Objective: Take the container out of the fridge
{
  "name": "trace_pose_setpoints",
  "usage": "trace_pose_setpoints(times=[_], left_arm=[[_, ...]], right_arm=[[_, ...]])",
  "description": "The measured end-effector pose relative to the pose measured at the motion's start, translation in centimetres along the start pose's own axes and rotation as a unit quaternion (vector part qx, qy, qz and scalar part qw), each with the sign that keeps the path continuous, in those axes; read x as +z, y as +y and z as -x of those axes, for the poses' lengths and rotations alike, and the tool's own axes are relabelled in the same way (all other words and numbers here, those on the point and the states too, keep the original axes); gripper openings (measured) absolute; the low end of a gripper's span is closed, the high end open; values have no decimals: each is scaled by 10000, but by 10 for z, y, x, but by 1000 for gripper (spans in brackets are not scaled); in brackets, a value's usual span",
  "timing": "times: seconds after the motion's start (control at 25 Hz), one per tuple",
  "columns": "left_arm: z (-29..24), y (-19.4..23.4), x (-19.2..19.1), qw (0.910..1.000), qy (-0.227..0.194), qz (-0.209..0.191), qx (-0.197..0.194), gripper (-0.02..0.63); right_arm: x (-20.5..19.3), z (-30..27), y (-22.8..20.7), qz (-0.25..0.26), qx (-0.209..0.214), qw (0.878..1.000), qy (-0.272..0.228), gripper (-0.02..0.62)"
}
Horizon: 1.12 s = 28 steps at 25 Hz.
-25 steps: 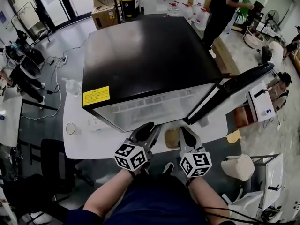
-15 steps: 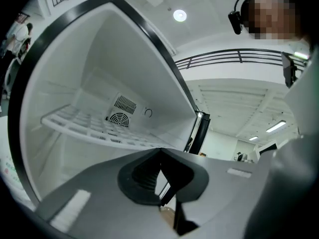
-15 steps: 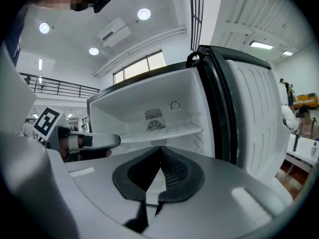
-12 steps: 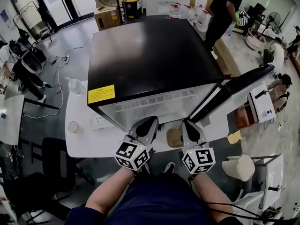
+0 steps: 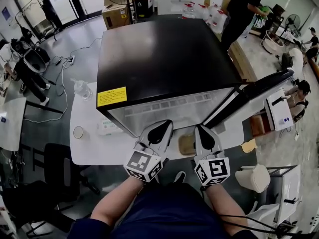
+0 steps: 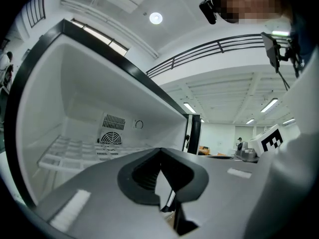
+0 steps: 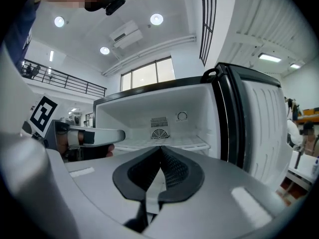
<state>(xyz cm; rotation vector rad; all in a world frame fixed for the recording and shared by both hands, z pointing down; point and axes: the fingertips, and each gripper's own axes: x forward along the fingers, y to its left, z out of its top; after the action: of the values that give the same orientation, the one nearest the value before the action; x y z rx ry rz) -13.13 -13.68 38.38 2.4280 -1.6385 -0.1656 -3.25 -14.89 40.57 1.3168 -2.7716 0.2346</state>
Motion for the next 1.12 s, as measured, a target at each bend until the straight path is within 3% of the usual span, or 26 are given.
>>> trace_pose_setpoints(times=[1.12], left_arm=[[-1,-5,-6,9999,117,-92,-29,3]], right_arm=[[5,8,0,-46,68,9999,-143,5]])
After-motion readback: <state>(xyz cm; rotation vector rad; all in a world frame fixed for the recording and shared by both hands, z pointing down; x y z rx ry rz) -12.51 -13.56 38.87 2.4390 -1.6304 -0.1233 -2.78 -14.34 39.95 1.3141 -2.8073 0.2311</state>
